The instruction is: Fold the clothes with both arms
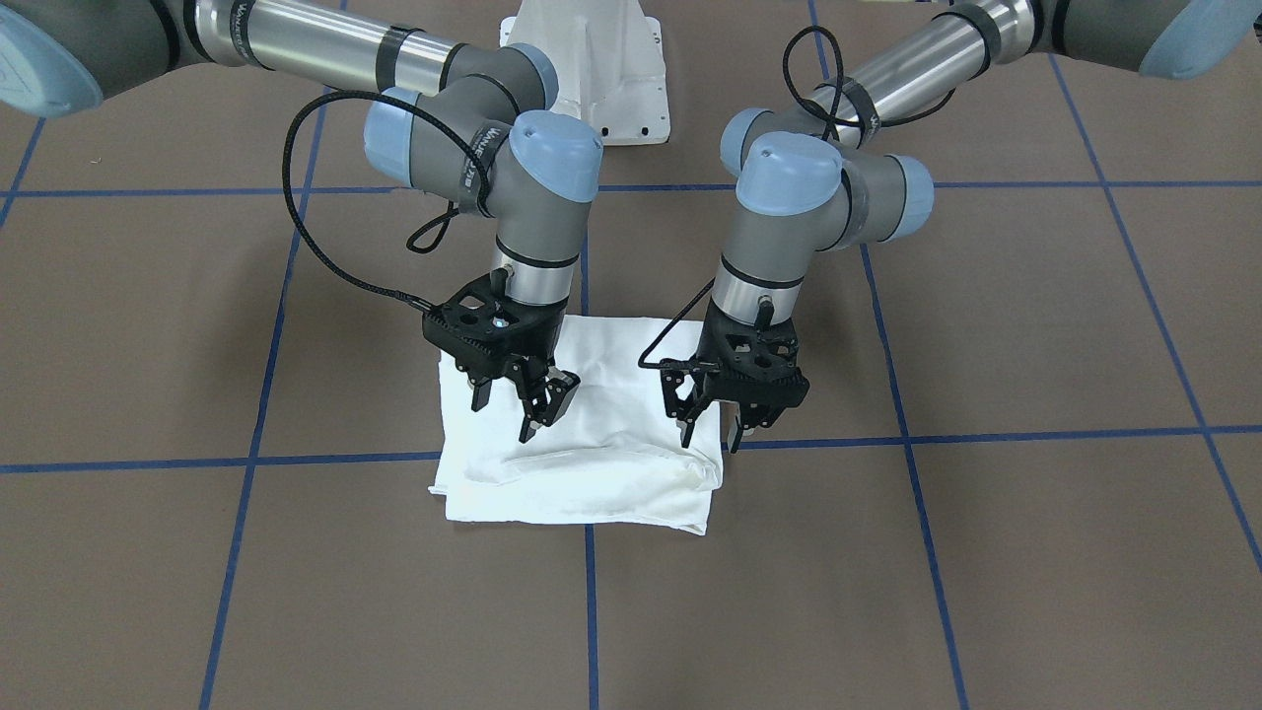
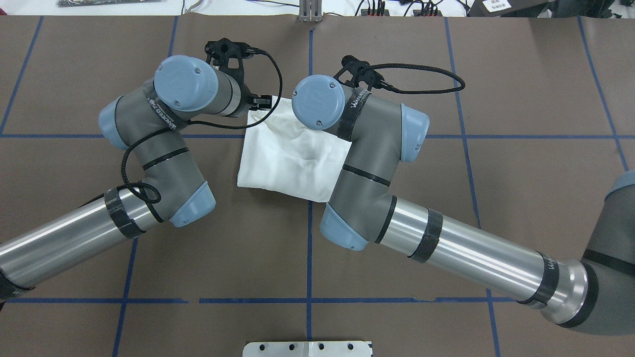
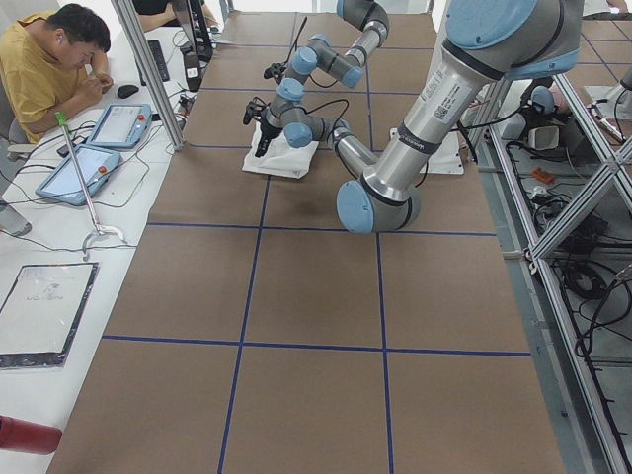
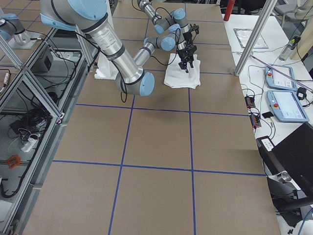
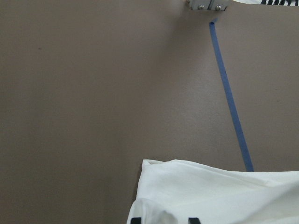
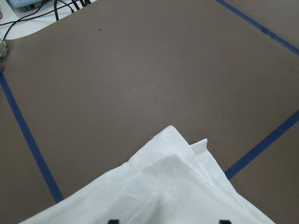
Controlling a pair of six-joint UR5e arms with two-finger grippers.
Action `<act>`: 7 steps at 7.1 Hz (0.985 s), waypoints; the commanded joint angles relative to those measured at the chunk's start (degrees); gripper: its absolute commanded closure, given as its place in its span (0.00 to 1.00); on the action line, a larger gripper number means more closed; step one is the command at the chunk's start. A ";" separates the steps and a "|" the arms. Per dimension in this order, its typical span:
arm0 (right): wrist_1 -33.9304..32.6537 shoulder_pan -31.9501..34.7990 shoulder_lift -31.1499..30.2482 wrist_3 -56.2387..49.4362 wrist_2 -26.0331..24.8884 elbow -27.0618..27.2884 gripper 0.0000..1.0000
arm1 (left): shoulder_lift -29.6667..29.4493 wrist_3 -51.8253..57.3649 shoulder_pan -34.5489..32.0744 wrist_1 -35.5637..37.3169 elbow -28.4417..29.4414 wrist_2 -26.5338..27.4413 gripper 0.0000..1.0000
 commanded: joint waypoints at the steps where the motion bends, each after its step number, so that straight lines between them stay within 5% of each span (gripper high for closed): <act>1: -0.09 -3.57 0.17 -0.91 -0.03 0.09 0.00 | 3.63 7.48 -1.63 -0.44 -3.04 -3.23 0.00; 3: 0.00 -5.53 0.26 -1.43 -4.77 -3.14 0.00 | 3.73 7.50 -1.73 -0.44 -3.14 -3.15 0.00; 7: 5.36 -3.17 4.12 -8.62 -12.51 -19.04 0.00 | 5.92 7.50 -1.99 -0.09 -6.73 -3.33 0.00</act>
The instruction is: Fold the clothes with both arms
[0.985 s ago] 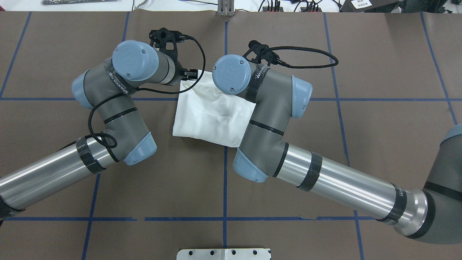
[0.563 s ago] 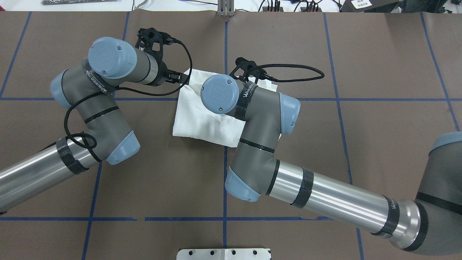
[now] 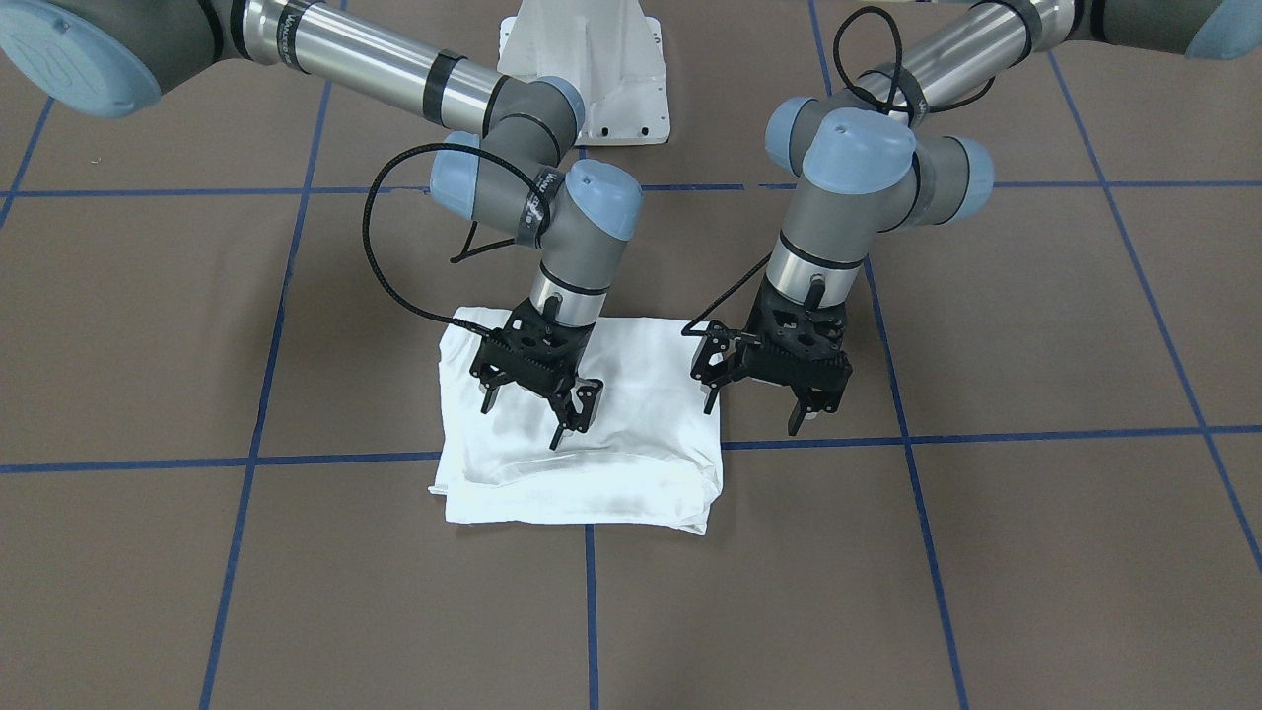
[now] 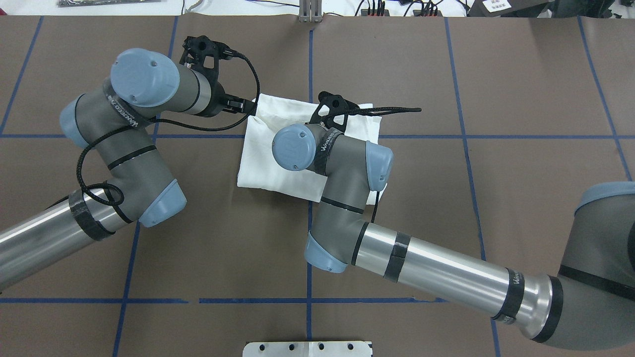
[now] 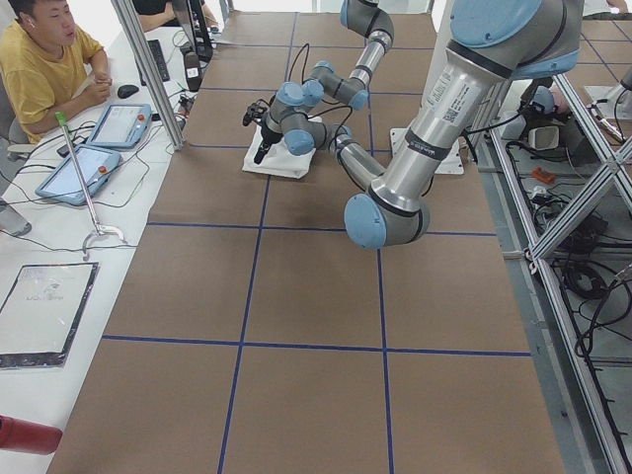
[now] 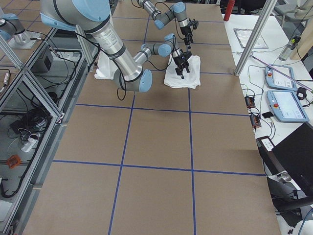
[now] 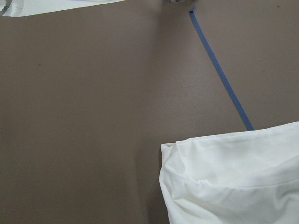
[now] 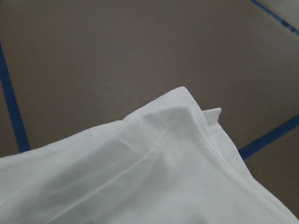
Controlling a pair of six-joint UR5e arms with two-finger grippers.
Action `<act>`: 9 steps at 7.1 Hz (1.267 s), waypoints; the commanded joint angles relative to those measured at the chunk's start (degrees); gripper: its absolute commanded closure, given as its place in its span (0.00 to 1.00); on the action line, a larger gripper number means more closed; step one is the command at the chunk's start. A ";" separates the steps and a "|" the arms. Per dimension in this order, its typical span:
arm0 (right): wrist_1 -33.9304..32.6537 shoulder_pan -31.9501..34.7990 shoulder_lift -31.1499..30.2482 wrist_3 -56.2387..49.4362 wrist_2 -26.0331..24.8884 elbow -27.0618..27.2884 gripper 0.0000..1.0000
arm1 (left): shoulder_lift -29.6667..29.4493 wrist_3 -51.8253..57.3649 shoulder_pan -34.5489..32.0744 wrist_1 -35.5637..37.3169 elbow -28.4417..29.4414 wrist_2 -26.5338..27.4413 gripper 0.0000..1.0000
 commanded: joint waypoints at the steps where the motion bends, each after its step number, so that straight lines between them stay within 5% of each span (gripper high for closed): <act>1: 0.98 3.48 1.48 -6.13 -1.96 -6.76 0.00 | 1.26 0.01 -0.04 0.31 -1.79 -0.04 0.00; 3: 1.25 8.13 1.57 -13.26 -1.44 -8.36 0.00 | 1.53 -0.52 0.05 0.31 -1.80 0.05 0.00; 6: 1.07 12.10 1.48 -16.80 12.41 0.23 0.00 | -0.57 -5.94 0.93 0.22 1.26 0.13 0.00; 9: 1.25 14.74 -3.77 -22.07 17.98 8.57 0.00 | -12.25 -8.96 1.28 -1.88 18.56 0.57 0.00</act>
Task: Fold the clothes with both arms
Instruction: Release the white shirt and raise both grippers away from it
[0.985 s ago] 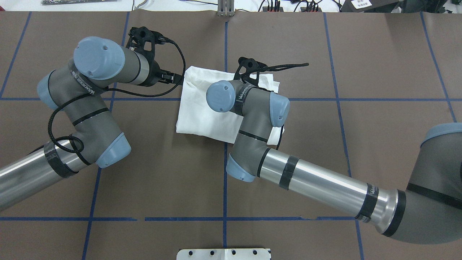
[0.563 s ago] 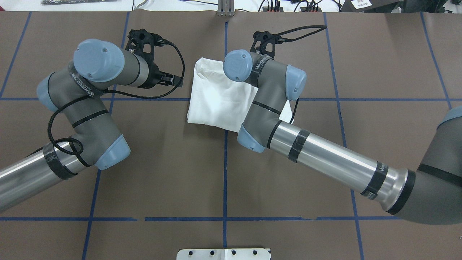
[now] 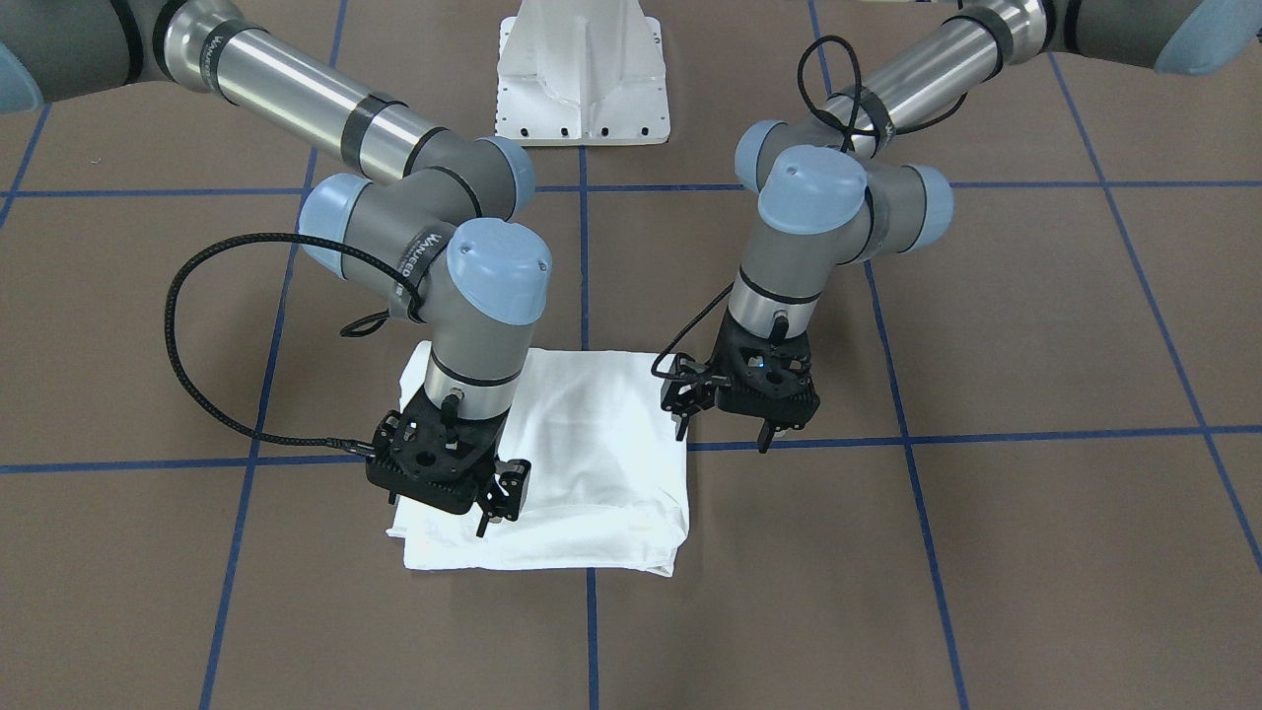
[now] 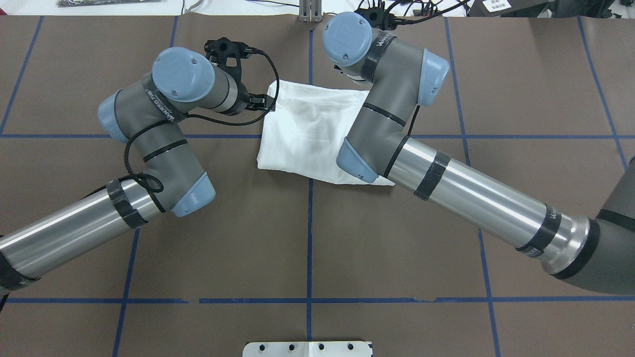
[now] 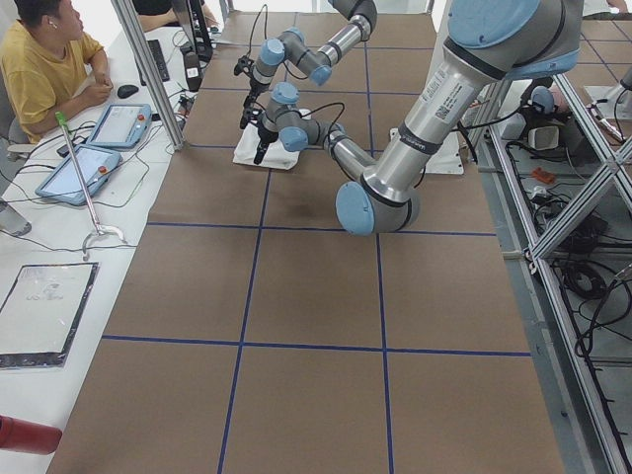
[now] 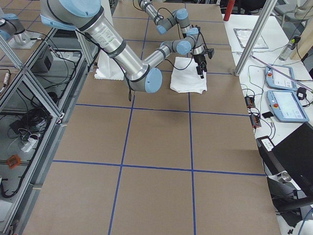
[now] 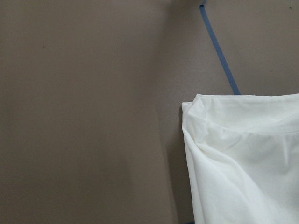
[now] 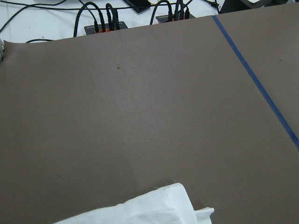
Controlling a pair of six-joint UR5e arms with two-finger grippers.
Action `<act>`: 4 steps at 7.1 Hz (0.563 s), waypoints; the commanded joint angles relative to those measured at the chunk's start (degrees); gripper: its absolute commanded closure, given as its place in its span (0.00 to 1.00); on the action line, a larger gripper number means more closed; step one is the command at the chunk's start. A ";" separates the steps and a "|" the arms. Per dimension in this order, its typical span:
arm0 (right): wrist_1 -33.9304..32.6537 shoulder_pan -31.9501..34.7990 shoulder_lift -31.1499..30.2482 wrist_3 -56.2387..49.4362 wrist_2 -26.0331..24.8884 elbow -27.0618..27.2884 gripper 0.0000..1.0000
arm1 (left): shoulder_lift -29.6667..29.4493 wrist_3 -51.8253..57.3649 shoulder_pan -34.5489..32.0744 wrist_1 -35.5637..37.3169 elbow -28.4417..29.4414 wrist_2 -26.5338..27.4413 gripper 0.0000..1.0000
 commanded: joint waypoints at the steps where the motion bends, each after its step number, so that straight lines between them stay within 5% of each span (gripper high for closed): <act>1: 0.13 0.93 -4.70 -2.31 2.07 6.35 0.00 | -5.04 -0.60 0.19 -1.03 8.47 1.28 0.00; 4: 0.13 0.84 -6.83 -2.31 2.68 8.84 0.00 | -9.80 -0.69 2.64 -1.12 16.83 6.81 0.00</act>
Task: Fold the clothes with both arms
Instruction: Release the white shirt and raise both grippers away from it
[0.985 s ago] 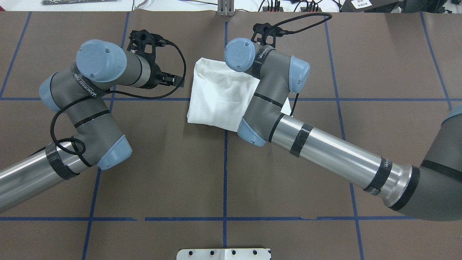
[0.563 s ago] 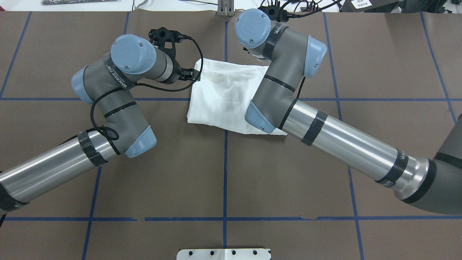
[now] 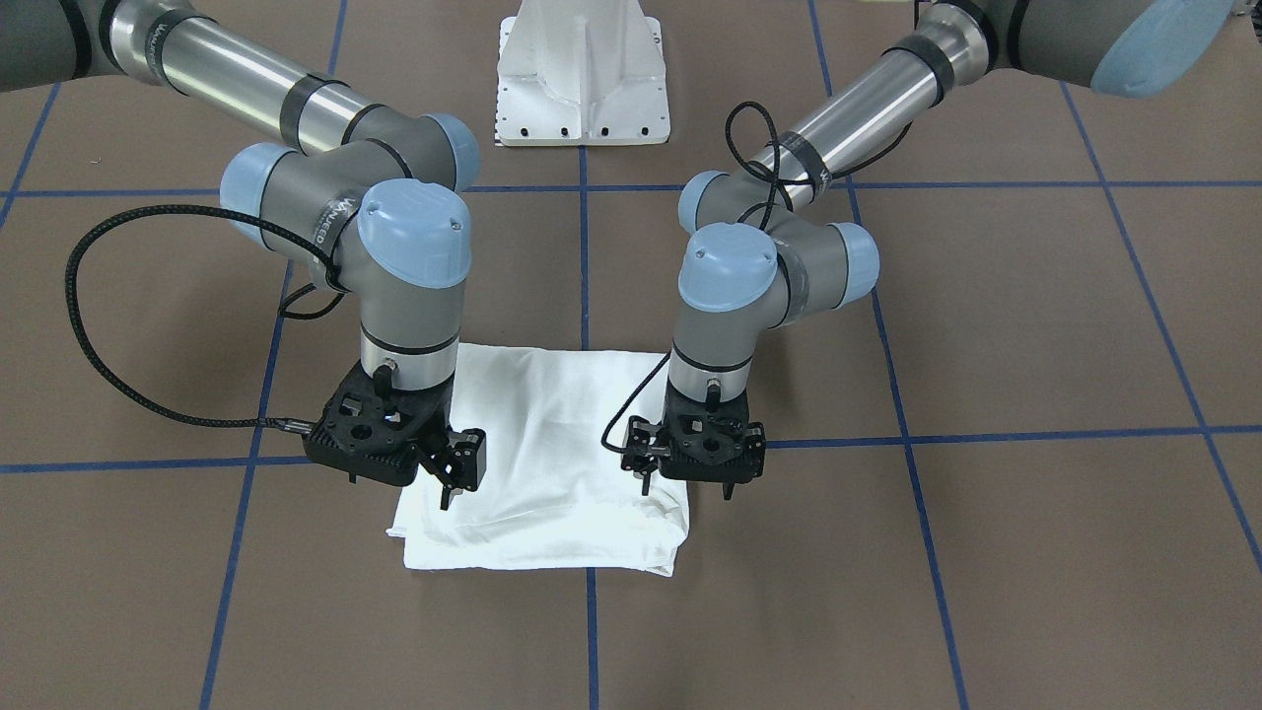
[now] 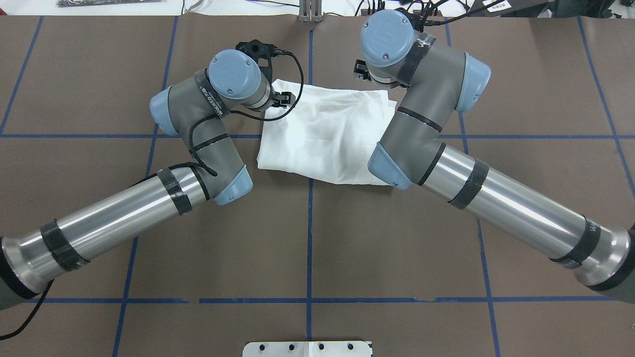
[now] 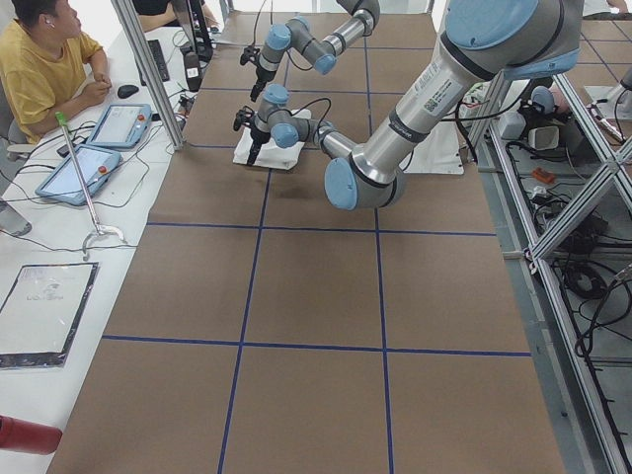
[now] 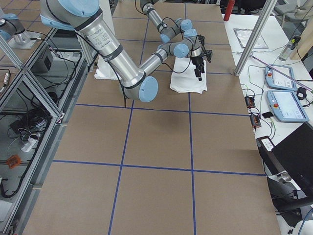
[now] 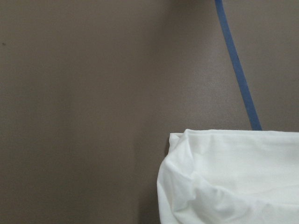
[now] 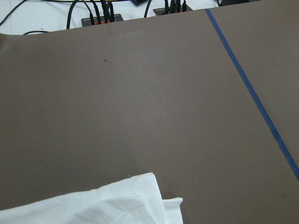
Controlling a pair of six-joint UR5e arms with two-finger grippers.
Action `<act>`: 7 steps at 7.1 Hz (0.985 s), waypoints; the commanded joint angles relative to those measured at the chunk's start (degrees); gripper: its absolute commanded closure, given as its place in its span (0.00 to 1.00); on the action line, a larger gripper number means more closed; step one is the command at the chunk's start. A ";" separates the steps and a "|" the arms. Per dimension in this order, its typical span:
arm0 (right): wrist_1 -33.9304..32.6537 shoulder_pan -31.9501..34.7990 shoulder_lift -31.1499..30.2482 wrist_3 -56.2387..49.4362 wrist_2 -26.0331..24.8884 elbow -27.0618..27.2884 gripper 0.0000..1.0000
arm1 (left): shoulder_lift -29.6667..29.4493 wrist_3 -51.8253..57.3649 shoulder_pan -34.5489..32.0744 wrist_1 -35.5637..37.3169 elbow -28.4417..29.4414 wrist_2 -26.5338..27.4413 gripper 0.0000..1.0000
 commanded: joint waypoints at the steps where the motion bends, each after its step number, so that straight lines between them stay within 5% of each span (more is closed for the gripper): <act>1: 0.01 -0.04 -0.64 -0.05 0.09 0.52 0.00 | -1.65 -0.10 0.77 -0.43 4.80 2.66 0.00; 4: 0.01 -0.13 -1.25 -0.05 0.09 0.52 0.00 | -2.36 -4.40 -1.86 -5.26 11.31 7.41 0.00; 7: -0.08 -0.04 -1.26 -0.31 2.09 1.31 0.00 | -2.28 -2.06 -4.67 -4.49 6.89 4.01 0.00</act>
